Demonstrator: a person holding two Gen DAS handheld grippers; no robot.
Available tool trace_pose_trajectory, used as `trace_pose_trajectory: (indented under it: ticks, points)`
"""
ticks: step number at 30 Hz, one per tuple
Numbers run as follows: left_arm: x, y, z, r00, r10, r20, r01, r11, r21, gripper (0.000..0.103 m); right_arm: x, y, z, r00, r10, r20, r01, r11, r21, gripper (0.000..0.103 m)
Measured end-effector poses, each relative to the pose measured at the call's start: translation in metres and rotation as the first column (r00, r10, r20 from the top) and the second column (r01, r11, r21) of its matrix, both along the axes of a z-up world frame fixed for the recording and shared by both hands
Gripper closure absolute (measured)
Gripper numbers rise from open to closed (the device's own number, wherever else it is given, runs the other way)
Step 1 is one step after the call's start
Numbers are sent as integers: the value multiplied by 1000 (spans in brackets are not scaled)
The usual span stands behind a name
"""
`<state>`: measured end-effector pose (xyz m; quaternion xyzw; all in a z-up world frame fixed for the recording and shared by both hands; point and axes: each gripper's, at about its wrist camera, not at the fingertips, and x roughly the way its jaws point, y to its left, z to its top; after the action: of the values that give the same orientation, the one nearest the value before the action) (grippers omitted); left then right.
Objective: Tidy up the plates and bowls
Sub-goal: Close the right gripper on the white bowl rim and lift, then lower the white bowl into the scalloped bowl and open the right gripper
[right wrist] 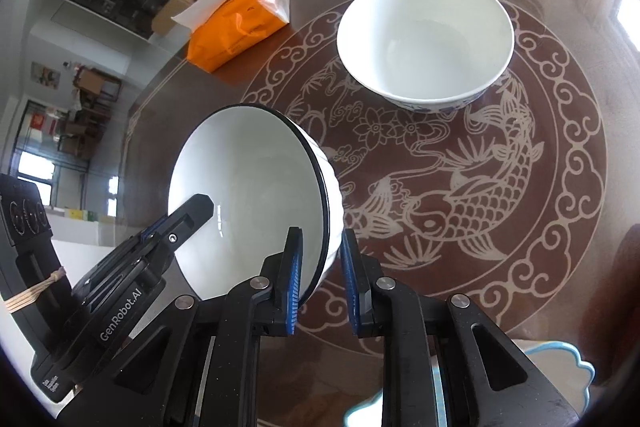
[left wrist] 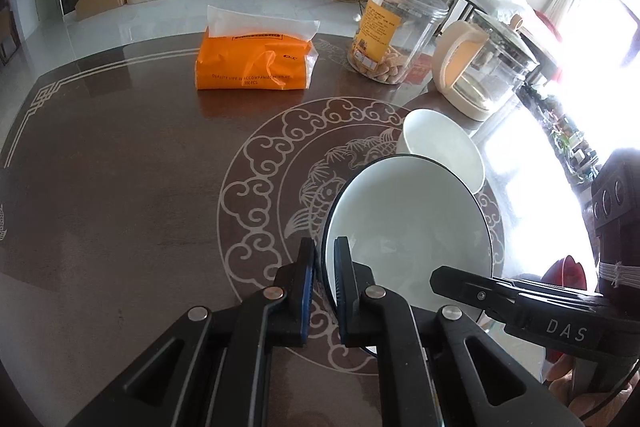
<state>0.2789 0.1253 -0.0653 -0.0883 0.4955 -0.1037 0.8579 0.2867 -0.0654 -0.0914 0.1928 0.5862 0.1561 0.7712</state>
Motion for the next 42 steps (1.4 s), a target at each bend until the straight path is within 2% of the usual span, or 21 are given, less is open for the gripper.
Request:
trace_pose_trajectory:
  ticks: [6, 10, 15, 21, 32, 42]
  points:
    - [-48, -23, 39, 997, -38, 62, 40, 999, -33, 94, -47, -26, 46, 998, -3, 56, 2, 1000, 19, 81]
    - [-81, -50, 44, 994, -82, 77, 85, 995, -44, 94, -80, -48, 59, 998, -6, 61, 5, 1000, 12, 81]
    - [-113, -81, 26, 991, -126, 48, 129, 990, -61, 94, -116, -78, 45, 1000, -23, 17, 23, 1000, -13, 81]
    - [-127, -106, -8, 989, -149, -22, 148, 987, -61, 93, -139, -103, 13, 997, -65, -28, 64, 997, -41, 81]
    - [-128, -118, -43, 985, -145, -89, 141, 989, -50, 93, -138, -114, -21, 995, -69, -73, 65, 996, -60, 81]
    - [-128, -123, -44, 983, -163, -83, 160, 986, -36, 90, -137, -117, -28, 997, -54, -60, 50, 997, -59, 81]
